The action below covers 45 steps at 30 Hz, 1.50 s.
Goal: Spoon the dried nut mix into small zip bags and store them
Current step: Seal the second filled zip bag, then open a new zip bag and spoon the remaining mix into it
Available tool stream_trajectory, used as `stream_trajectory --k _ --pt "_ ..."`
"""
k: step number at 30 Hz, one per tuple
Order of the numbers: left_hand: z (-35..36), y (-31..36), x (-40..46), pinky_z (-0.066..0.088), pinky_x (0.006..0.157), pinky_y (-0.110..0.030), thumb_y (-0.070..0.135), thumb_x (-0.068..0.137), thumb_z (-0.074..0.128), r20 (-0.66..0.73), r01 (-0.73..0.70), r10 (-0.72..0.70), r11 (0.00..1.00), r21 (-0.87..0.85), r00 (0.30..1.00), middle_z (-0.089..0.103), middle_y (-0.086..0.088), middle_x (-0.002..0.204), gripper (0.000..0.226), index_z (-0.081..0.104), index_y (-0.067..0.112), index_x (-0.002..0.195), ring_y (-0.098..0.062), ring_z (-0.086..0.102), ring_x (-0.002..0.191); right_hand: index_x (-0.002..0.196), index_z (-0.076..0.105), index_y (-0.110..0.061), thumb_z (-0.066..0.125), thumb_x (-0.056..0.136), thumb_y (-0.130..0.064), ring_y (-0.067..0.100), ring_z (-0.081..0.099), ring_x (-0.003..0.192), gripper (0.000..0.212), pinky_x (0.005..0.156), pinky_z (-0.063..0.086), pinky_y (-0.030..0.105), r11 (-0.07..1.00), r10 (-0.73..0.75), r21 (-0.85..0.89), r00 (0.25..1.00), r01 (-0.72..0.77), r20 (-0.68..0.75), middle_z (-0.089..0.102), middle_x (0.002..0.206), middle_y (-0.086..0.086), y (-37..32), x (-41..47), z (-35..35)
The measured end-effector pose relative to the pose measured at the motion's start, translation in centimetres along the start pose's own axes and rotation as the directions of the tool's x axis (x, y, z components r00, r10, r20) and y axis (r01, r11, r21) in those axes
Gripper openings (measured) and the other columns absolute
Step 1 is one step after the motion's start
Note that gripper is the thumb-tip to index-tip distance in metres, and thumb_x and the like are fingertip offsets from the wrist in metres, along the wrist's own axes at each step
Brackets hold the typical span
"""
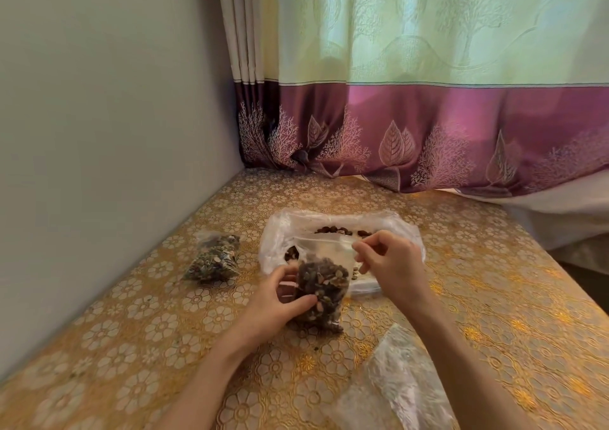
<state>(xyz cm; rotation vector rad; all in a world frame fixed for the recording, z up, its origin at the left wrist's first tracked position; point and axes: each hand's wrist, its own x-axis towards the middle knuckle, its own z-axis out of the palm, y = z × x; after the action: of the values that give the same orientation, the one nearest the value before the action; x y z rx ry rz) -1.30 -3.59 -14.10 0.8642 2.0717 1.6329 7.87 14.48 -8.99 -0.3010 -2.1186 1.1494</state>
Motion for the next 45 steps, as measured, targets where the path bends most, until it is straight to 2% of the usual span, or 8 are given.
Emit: stream_trajectory --k 7,12,18,21,30,35,39,45 --pt "0.3 0.6 -0.2 0.054 0.08 -0.025 0.039 0.064 0.075 0.026 0.027 -0.026 0.999 -0.036 0.999 0.064 0.007 0.112 0.053 0.046 0.038 0.108 -0.006 0.062 0.101 0.081 0.065 -0.013 0.062 0.088 -0.009 0.012 0.067 0.058 0.008 0.054 0.051 0.019 0.958 0.08 0.269 0.994 -0.097 0.072 0.069 0.065 0.002 -0.3 -0.4 1.1" --pt "-3.2 1.7 -1.6 0.056 0.071 -0.027 0.04 0.067 0.067 -0.206 -0.047 0.017 0.989 -0.14 0.978 0.062 -0.001 0.11 0.044 0.049 0.035 0.106 -0.013 0.066 0.092 0.093 0.066 -0.014 0.059 0.09 -0.013 0.012 0.067 0.067 0.008 0.057 0.05 0.017 0.946 0.126 0.268 0.97 -0.18 0.206 0.071 0.079 0.003 0.2 -0.9 1.7" --pt "-10.0 0.0 -3.0 0.049 0.055 -0.013 0.041 0.083 0.062 -0.76 -0.1 0.053 0.995 -0.016 0.648 0.06 0.006 0.099 0.046 0.046 0.023 0.122 -0.001 0.059 0.079 0.083 0.064 -0.023 0.058 0.093 -0.019 0.008 0.067 0.067 0.012 0.057 0.046 0.011 0.987 0.129 0.045 0.935 -0.152 0.329 0.071 0.078 -0.002 1.6 -2.7 2.9" --pt "-12.9 -2.1 -2.5 0.053 0.074 -0.035 0.039 0.086 0.061 -0.823 0.03 -0.021 1.0 -0.005 0.568 0.059 -0.009 0.116 0.046 0.047 0.017 0.125 -0.019 0.06 0.091 0.082 0.065 -0.024 0.058 0.093 -0.021 0.004 0.064 0.065 0.013 0.062 0.049 0.013 0.995 0.102 -0.027 0.938 -0.099 0.33 0.069 0.075 -0.006 2.2 -3.8 3.6" --pt "-14.1 -3.9 -1.4 0.034 0.103 -0.055 0.043 0.099 0.026 -0.742 0.534 0.007 0.689 0.49 0.67 0.049 -0.017 0.134 0.052 0.039 0.014 0.139 -0.036 0.045 0.123 0.088 0.069 -0.017 0.058 0.093 -0.022 0.002 0.059 0.068 0.013 0.065 0.044 0.011 0.98 -0.061 -0.161 0.95 0.114 0.305 0.065 0.074 -0.011 3.3 -4.5 4.1" --pt "-8.2 -0.3 -2.6 0.036 0.1 -0.03 0.016 0.095 0.046 -0.486 0.071 0.461 0.667 0.742 0.743 0.053 -0.007 0.129 0.032 0.052 0.012 0.126 -0.014 0.049 0.116 0.089 0.069 -0.017 0.056 0.094 -0.021 0.004 0.062 0.07 0.014 0.069 0.049 0.015 0.991 -0.014 -0.121 0.955 0.052 0.295 0.066 0.076 -0.009 3.5 -4.6 4.0" --pt "-1.3 1.4 -4.3 0.046 0.063 -0.007 0.028 0.092 0.051 -0.109 -0.174 0.296 0.78 0.601 0.949 0.062 0.011 0.089 0.013 0.061 0.026 0.099 0.002 0.056 0.074 0.087 0.067 -0.02 0.053 0.095 -0.019 0.0 0.061 0.064 0.017 0.063 0.048 0.011 0.998 0.057 -0.017 0.97 -0.054 0.234 0.067 0.074 -0.008 3.4 -4.6 3.4" --pt "3.9 0.9 -4.9 0.036 0.1 -0.029 0.071 0.079 0.039 0.28 -0.277 0.116 0.704 0.654 0.953 0.052 0.015 0.114 0.052 0.053 0.036 0.114 0.002 0.042 0.107 0.083 0.069 -0.013 0.052 0.096 -0.022 0.002 0.06 0.057 0.023 0.055 0.045 0.011 0.991 0.117 0.053 0.987 -0.123 0.108 0.068 0.072 0.0 3.3 -4.3 1.5"
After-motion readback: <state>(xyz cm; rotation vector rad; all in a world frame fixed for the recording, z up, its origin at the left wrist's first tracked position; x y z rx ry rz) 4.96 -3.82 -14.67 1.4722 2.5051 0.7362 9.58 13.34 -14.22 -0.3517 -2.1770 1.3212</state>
